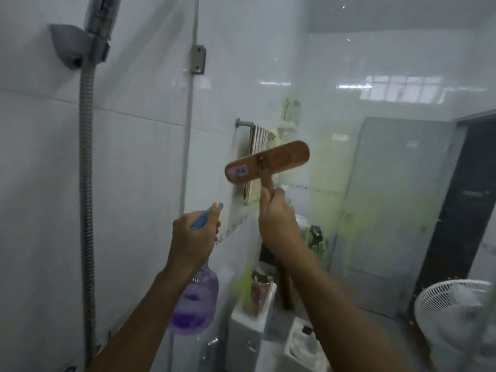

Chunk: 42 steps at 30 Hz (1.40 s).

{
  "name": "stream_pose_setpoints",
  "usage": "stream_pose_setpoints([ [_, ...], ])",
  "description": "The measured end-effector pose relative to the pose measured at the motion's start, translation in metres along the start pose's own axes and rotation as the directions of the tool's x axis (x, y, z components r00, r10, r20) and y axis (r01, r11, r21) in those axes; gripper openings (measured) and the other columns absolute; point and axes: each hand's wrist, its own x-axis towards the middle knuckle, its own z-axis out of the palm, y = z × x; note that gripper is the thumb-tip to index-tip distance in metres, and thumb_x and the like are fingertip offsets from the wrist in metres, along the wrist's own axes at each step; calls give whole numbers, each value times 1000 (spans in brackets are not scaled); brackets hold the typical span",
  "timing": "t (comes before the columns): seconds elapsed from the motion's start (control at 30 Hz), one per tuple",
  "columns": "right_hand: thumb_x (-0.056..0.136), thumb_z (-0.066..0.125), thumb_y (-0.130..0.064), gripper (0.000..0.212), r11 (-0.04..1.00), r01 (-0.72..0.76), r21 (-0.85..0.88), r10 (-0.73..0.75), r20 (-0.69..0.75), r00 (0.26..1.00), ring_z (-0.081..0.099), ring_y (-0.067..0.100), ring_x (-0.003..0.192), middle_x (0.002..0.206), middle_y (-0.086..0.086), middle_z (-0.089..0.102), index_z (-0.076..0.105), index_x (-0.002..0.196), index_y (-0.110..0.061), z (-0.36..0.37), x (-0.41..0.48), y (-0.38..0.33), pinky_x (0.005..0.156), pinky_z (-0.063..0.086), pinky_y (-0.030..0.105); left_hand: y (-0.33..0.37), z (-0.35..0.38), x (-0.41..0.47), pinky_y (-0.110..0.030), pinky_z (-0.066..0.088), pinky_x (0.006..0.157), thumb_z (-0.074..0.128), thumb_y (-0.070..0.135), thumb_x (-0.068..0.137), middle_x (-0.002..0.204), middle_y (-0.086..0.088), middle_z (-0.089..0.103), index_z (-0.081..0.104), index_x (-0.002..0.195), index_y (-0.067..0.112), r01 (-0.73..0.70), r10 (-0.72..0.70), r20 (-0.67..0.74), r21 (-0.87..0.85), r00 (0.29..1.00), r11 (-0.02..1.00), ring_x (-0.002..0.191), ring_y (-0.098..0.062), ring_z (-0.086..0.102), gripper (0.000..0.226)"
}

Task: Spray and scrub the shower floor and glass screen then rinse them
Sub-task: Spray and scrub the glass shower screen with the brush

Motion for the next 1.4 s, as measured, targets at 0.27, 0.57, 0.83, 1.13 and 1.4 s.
stream_pose_setpoints([
  [0.27,105,28,-46,25,992,-119,47,115,72,991,57,17,61,74,1,57,43,103,-26,37,-48,56,56,51,45,2,-3,3,-42,58,58,57,43,99,63,-11,69,73,74,5,-13,12,-18,-44,1000,999,54,-24,65,49],
  [0.57,106,26,-45,38,998,51,45,-51,-10,999,59,24,75,88,6,58,45,117,-15,-2,38,-25,64,49,38,-1,-9,15,-18,53,53,56,43,99,65,-6,70,71,70,9,-42,41,-63,-20,997,999,53,-13,65,46],
  [0.83,104,27,-50,30,990,-128,52,121,124,985,52,10,58,73,0,56,46,105,-27,66,-55,67,57,51,35,-8,-16,15,-13,51,50,53,40,100,62,-8,68,68,68,6,-90,89,-56,-23,994,996,54,-14,65,49],
  [1.13,106,26,-48,37,998,45,50,-44,-27,999,58,16,78,87,1,57,48,108,-19,10,31,-2,67,48,37,-24,-1,13,-25,57,54,59,46,97,67,-7,70,72,74,8,-21,20,-20,-45,1000,999,55,-16,65,46],
  [1.4,105,34,-47,35,983,-107,149,113,-32,993,60,11,64,78,3,63,57,101,-21,33,-56,73,54,47,22,-66,11,-37,-35,54,48,58,47,92,55,-10,63,68,64,5,101,-87,223,-52,971,994,48,-14,60,51],
])
